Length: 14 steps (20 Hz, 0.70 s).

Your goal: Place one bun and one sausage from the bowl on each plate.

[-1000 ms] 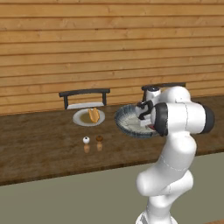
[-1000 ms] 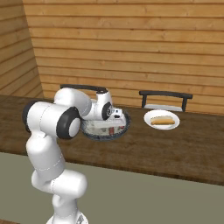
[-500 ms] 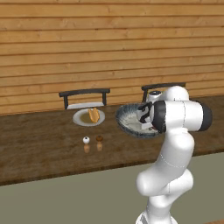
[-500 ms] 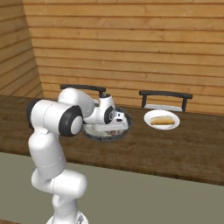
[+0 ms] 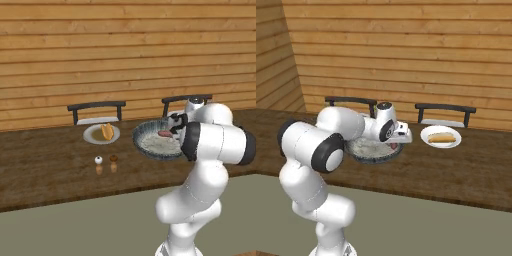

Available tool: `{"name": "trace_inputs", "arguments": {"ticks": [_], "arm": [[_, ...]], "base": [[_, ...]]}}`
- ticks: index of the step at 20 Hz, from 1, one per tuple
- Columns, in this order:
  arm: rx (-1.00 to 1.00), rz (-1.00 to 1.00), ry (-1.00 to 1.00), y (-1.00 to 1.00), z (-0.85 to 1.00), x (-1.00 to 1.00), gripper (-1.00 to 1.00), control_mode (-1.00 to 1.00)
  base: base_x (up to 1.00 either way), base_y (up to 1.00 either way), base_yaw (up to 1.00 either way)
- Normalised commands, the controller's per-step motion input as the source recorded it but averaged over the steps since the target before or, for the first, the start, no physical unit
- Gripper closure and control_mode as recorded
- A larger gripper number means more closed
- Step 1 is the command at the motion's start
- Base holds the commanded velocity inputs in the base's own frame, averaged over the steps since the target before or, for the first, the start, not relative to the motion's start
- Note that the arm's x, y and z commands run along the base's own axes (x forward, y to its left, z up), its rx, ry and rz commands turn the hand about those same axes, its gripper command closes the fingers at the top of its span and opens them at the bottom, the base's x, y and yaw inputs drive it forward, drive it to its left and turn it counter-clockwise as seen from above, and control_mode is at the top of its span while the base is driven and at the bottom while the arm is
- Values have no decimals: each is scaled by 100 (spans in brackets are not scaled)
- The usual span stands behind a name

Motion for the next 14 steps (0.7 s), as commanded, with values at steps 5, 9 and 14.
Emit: {"name": "trace_inputs", "arguments": {"ticks": [5,9,14], "arm": [[20,-27,-42,-80,99,7,100,-100],[14,-54,-12,-67,55,68,100,-100],[19,-61,2,-46,18,86,100,-100]], "base": [[0,0,0],[0,0,0],[0,0,0]]}}
